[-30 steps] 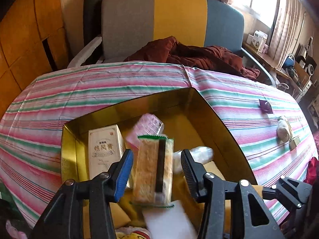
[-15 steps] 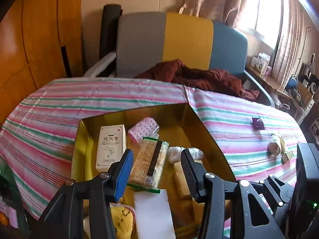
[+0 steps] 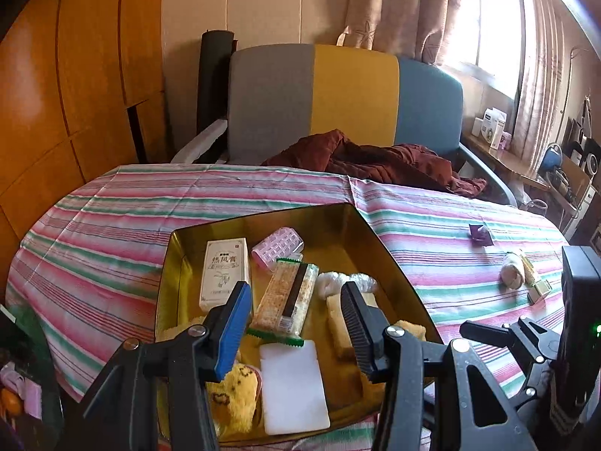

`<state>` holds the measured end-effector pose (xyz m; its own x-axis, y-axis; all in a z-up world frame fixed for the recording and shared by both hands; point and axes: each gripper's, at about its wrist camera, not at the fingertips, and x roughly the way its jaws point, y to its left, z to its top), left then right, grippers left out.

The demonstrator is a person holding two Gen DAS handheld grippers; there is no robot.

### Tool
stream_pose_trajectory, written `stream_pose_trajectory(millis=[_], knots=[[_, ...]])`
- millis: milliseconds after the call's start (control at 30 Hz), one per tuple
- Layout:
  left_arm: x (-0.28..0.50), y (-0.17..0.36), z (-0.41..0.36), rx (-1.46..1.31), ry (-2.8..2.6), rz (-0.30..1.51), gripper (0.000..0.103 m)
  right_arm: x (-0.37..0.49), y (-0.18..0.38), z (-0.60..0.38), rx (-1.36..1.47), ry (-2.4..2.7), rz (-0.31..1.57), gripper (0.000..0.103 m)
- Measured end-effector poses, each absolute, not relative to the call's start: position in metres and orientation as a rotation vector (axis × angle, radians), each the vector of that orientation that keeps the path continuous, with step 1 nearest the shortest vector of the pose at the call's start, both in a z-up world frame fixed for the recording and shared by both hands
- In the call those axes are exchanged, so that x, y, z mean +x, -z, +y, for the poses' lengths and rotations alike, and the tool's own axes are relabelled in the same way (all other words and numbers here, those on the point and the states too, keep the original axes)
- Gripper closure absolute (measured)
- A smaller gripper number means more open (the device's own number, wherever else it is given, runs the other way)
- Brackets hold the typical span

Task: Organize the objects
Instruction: 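Place the cracker packet and yellow sponge into the gold tray with both grippers, then move both tools back toward the remaining items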

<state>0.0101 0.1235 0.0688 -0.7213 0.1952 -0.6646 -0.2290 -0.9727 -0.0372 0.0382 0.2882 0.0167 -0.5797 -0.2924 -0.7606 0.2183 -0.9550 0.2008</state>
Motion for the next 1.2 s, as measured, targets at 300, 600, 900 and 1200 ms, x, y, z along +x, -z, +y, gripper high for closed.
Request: stream_pose_trajectory(millis=[300,600,900,1200], knots=[[0.022,-0.064,0.121,-1.052,-2.716,0.067,0.053,0.046,-0.018,0.290,1.239,2.612,-0.104,0.000],[0.026,-0.058,0.125,-1.083,-2.697,0.072,0.053,0.050,-0.023,0.303,1.221,2.656,-0.144,0.000],[0.030,-0.056,0.132,-1.098,-2.672,0.089,0.053,0.051,-0.020,0.319,1.245,2.686,-0.183,0.000],[0.031,-0.056,0.137,-1.092,-2.654,0.112,0.053,0.052,-0.015,0.337,1.276,2.713,-0.215,0.000]])
